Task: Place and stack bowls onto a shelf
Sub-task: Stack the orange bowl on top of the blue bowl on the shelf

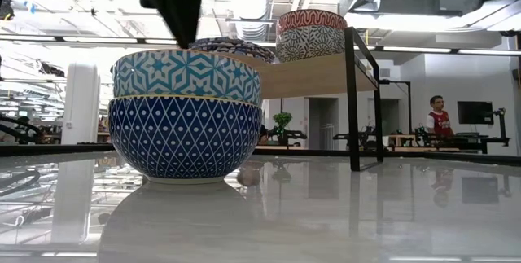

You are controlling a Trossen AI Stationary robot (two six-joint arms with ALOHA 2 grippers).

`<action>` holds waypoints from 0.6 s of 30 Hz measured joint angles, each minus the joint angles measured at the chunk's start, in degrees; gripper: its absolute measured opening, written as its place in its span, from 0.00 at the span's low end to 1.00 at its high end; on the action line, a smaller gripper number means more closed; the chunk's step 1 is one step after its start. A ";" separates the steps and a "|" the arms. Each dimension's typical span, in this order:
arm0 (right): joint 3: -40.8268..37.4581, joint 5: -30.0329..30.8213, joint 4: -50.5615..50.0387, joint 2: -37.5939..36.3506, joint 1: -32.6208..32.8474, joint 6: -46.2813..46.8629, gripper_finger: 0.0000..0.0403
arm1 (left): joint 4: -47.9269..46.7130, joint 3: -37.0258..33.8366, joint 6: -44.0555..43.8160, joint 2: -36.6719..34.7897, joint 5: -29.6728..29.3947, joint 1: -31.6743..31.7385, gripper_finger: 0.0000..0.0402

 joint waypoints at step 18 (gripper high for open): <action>-0.02 0.27 -3.94 -0.02 0.00 1.51 0.05 | 25.20 -29.37 -13.98 -20.74 2.14 -0.49 0.58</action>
